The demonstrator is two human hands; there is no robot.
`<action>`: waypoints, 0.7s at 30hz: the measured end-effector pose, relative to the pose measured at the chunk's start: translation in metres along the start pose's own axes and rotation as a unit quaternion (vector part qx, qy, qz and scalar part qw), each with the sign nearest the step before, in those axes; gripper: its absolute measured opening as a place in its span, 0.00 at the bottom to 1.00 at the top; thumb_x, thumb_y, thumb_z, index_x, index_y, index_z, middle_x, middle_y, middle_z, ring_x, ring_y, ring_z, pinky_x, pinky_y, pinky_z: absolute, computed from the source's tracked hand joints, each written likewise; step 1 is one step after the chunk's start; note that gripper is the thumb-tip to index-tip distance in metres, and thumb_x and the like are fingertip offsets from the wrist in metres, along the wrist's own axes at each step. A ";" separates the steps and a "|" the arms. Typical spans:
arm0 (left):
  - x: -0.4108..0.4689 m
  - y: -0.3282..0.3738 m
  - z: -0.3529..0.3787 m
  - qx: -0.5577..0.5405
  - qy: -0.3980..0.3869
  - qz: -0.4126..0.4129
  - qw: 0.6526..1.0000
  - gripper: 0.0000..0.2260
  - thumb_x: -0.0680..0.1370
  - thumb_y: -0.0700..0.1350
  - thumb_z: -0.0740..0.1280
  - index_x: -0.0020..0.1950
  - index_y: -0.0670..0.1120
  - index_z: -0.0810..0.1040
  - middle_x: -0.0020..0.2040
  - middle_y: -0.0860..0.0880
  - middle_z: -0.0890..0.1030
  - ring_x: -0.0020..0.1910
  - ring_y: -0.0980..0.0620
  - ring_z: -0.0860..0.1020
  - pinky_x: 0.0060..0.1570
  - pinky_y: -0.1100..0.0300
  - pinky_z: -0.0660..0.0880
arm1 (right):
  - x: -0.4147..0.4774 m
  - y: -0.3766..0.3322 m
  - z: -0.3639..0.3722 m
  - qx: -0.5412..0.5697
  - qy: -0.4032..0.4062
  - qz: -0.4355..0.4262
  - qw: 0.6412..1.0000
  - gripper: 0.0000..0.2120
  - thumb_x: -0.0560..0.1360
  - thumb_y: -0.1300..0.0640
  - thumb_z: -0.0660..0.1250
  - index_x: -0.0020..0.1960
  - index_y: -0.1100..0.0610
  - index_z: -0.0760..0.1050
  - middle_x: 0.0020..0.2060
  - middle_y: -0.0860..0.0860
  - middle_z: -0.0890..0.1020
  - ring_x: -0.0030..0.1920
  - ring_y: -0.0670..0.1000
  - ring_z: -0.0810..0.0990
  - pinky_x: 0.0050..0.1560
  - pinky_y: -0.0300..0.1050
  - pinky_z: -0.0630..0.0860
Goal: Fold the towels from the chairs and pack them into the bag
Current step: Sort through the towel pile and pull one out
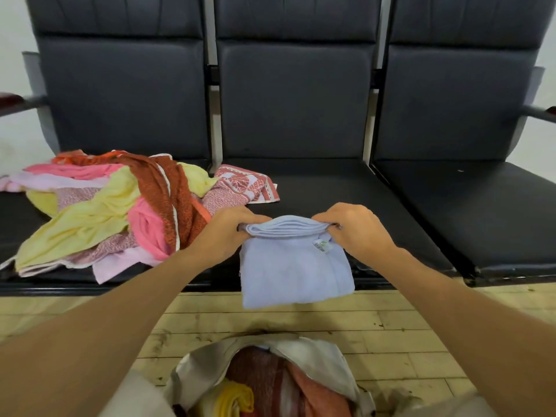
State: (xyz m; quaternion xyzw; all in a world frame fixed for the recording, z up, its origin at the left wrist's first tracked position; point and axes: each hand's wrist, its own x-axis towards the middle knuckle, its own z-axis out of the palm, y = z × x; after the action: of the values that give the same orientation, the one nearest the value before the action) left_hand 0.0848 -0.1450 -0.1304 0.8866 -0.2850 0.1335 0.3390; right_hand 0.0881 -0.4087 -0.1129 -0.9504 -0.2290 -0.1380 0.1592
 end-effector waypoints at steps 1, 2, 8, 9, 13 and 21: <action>-0.003 -0.001 0.001 0.001 -0.001 0.002 1.000 0.18 0.77 0.36 0.67 0.64 0.52 0.75 0.52 0.54 0.81 0.49 0.55 0.78 0.50 0.62 0.76 | -0.002 0.002 0.002 -0.001 -0.021 -0.014 1.000 0.16 0.77 0.66 0.62 0.57 0.54 0.83 0.50 0.54 0.82 0.49 0.56 0.80 0.49 0.54 0.78; -0.006 -0.001 0.001 -0.001 -0.008 -0.007 1.000 0.19 0.77 0.35 0.67 0.64 0.54 0.73 0.53 0.51 0.82 0.51 0.53 0.78 0.52 0.61 0.77 | -0.004 0.003 0.004 -0.006 -0.045 -0.022 0.999 0.14 0.78 0.66 0.63 0.57 0.55 0.83 0.51 0.54 0.82 0.50 0.56 0.80 0.50 0.53 0.78; -0.014 0.000 0.008 -0.060 -0.108 -0.133 0.983 0.17 0.78 0.47 0.68 0.59 0.67 0.72 0.54 0.54 0.76 0.55 0.58 0.75 0.52 0.67 0.71 | -0.006 0.005 0.010 0.020 -0.095 -0.002 0.995 0.14 0.79 0.62 0.63 0.60 0.53 0.81 0.54 0.52 0.81 0.53 0.52 0.78 0.55 0.49 0.78; -0.014 0.001 0.010 -0.078 -0.118 -0.158 0.977 0.14 0.78 0.50 0.67 0.61 0.65 0.73 0.54 0.55 0.75 0.55 0.59 0.74 0.51 0.69 0.69 | -0.007 0.005 0.009 0.033 -0.104 -0.004 0.994 0.14 0.79 0.60 0.63 0.61 0.53 0.81 0.55 0.51 0.81 0.54 0.50 0.77 0.56 0.48 0.77; -0.009 -0.005 0.015 -0.040 -0.045 -0.146 0.987 0.14 0.78 0.44 0.67 0.63 0.49 0.79 0.51 0.53 0.78 0.51 0.57 0.76 0.49 0.70 0.71 | -0.004 0.003 0.005 0.107 -0.110 0.042 0.987 0.11 0.79 0.52 0.65 0.55 0.54 0.84 0.51 0.49 0.83 0.52 0.47 0.79 0.55 0.46 0.78; -0.006 0.009 0.023 0.021 0.065 -0.065 0.996 0.17 0.69 0.32 0.75 0.55 0.44 0.84 0.46 0.50 0.82 0.42 0.59 0.77 0.46 0.74 0.71 | 0.009 0.001 0.005 0.066 -0.110 0.061 0.990 0.05 0.73 0.53 0.73 0.46 0.54 0.83 0.54 0.49 0.82 0.60 0.49 0.73 0.63 0.51 0.70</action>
State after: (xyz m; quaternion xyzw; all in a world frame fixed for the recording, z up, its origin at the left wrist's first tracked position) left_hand 0.0755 -0.1631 -0.1450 0.8998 -0.2011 0.1743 0.3457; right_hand 0.0976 -0.4044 -0.1151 -0.9594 -0.1951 -0.0067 0.2036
